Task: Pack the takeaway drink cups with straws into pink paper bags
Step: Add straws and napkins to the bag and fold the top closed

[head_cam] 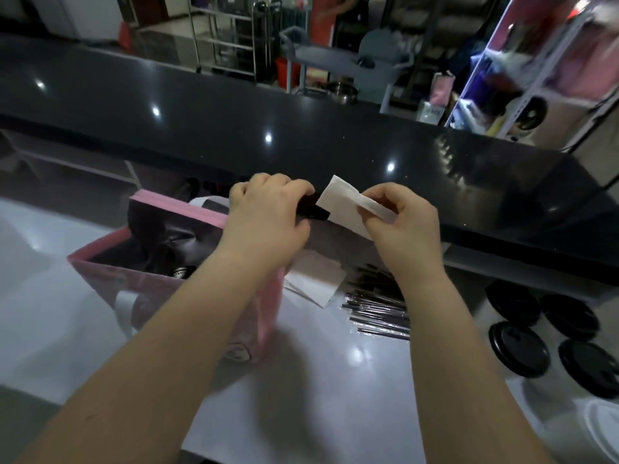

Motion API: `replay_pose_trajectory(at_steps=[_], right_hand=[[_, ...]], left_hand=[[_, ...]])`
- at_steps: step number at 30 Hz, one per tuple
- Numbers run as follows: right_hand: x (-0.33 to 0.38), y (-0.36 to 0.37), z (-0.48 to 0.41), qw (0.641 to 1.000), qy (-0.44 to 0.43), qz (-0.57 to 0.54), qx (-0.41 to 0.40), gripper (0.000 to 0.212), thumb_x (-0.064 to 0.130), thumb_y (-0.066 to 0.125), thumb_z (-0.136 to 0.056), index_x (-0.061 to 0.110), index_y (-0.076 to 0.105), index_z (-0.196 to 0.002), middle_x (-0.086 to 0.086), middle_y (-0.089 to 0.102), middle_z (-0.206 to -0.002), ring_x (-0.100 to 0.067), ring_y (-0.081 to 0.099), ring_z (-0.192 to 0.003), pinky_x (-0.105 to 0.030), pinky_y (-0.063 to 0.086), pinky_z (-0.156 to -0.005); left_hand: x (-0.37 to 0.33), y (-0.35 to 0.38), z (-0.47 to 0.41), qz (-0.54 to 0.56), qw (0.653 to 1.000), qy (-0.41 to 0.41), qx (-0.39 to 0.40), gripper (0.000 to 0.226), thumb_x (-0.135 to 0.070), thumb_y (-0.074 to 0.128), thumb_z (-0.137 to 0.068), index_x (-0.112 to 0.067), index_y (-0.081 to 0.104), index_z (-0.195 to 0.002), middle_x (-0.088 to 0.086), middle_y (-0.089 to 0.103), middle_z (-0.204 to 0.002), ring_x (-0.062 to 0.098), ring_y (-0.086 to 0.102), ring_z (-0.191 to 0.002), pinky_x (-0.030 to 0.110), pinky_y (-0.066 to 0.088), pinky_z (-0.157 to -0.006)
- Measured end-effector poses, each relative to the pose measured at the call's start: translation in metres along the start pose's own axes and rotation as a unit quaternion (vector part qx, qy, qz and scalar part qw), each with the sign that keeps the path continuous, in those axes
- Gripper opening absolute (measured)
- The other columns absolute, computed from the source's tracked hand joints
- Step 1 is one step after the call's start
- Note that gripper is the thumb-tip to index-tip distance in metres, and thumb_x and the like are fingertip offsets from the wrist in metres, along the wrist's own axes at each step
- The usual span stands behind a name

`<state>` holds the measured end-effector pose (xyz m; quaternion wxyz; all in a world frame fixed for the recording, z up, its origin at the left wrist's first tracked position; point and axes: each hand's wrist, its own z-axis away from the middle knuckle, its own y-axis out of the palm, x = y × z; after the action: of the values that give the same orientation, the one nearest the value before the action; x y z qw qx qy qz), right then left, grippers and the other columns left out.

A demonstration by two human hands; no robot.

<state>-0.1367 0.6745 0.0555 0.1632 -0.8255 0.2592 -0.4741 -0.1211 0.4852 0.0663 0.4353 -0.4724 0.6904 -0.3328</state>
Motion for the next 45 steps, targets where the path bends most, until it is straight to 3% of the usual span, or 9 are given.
replay_pose_trajectory(at_steps=[6, 13, 16, 19, 25, 28, 33, 40, 45], right_hand=[[0.091, 0.053, -0.006, 0.995, -0.018, -0.091, -0.033, 0.026, 0.011, 0.074, -0.080, 0.036, 0.065, -0.078, 0.029, 0.063, -0.079, 0.007, 0.058, -0.078, -0.004, 0.041, -0.062], [0.143, 0.143, 0.011, 0.993, 0.042, -0.085, 0.070, 0.016, 0.019, 0.073, -0.082, 0.033, 0.068, -0.080, 0.022, 0.065, -0.087, 0.001, 0.059, -0.085, -0.020, 0.052, -0.063], [0.142, 0.169, 0.018, 0.988, 0.079, -0.027, 0.131, 0.016, 0.019, 0.072, -0.083, 0.033, 0.068, -0.079, 0.026, 0.065, -0.084, 0.004, 0.059, -0.083, -0.010, 0.045, -0.059], [0.138, 0.184, 0.018, 0.973, 0.112, 0.086, 0.181, 0.015, 0.018, 0.069, -0.083, 0.033, 0.067, -0.080, 0.018, 0.064, -0.082, 0.000, 0.058, -0.081, -0.019, 0.050, -0.063], [0.129, 0.202, 0.008, 0.946, 0.049, 0.268, 0.176, 0.023, 0.013, 0.063, -0.088, 0.023, 0.066, -0.108, 0.007, 0.064, -0.114, -0.015, 0.053, -0.112, -0.032, 0.045, -0.091], [0.124, 0.201, 0.013, 0.950, 0.030, 0.258, 0.171, 0.034, 0.015, 0.068, -0.086, 0.023, 0.063, -0.119, 0.009, 0.062, -0.123, -0.011, 0.050, -0.118, -0.027, 0.040, -0.099], [0.121, 0.176, 0.026, 0.994, 0.059, 0.033, 0.085, 0.026, 0.002, 0.073, -0.083, 0.022, 0.072, -0.099, 0.015, 0.070, -0.091, -0.001, 0.065, -0.087, -0.015, 0.051, -0.081], [0.067, 0.115, 0.071, 0.986, 0.123, -0.076, -0.082, 0.025, 0.008, 0.070, -0.086, 0.031, 0.072, -0.097, 0.010, 0.073, -0.097, -0.010, 0.069, -0.094, -0.021, 0.055, -0.083], [0.016, 0.092, 0.110, 0.943, 0.227, -0.238, 0.048, 0.025, 0.027, 0.063, -0.088, 0.013, 0.068, -0.108, -0.005, 0.073, -0.108, -0.025, 0.068, -0.103, -0.033, 0.052, -0.085]], left_hand=[[0.115, -0.051, 0.011, 0.062, 0.997, -0.034, 0.002, 0.038, -0.028, 0.073, -0.080, -0.030, 0.064, -0.117, -0.007, 0.061, -0.108, 0.021, 0.054, -0.108, 0.043, 0.046, -0.093], [0.233, -0.061, 0.027, 0.198, 0.972, -0.005, 0.124, 0.029, -0.021, 0.080, -0.077, -0.039, 0.068, -0.096, -0.022, 0.063, -0.088, -0.012, 0.056, -0.088, 0.004, 0.042, -0.067], [0.251, -0.052, 0.020, 0.173, 0.971, 0.052, 0.160, 0.031, -0.020, 0.077, -0.077, -0.037, 0.071, -0.103, -0.019, 0.067, -0.095, 0.001, 0.060, -0.090, 0.026, 0.053, -0.080], [0.262, -0.045, 0.010, 0.164, 0.964, 0.079, 0.193, 0.052, -0.026, 0.078, -0.075, -0.038, 0.062, -0.123, -0.018, 0.061, -0.118, 0.005, 0.054, -0.112, 0.035, 0.048, -0.098], [0.271, -0.038, 0.009, 0.221, 0.932, 0.108, 0.265, 0.093, -0.036, 0.084, -0.070, -0.050, 0.031, -0.145, -0.017, 0.015, -0.160, 0.004, 0.006, -0.147, 0.036, 0.019, -0.119], [0.273, -0.036, 0.012, 0.252, 0.923, 0.119, 0.266, 0.091, -0.036, 0.083, -0.071, -0.051, 0.032, -0.144, -0.020, 0.015, -0.159, 0.002, 0.007, -0.147, 0.033, 0.018, -0.117], [0.274, -0.024, 0.019, 0.370, 0.914, 0.106, 0.126, 0.057, -0.024, 0.079, -0.079, -0.038, 0.057, -0.130, -0.019, 0.053, -0.134, 0.005, 0.045, -0.129, 0.039, 0.042, -0.107], [0.281, 0.001, 0.056, 0.607, 0.793, -0.046, -0.025, 0.025, -0.032, 0.076, -0.078, -0.034, 0.069, -0.102, -0.005, 0.068, -0.105, 0.019, 0.064, -0.106, 0.035, 0.054, -0.091], [0.310, 0.012, 0.081, 0.675, 0.697, -0.105, 0.219, 0.091, -0.061, 0.085, -0.056, -0.023, 0.054, -0.133, 0.006, 0.058, -0.136, 0.031, 0.050, -0.130, 0.046, 0.044, -0.107]])
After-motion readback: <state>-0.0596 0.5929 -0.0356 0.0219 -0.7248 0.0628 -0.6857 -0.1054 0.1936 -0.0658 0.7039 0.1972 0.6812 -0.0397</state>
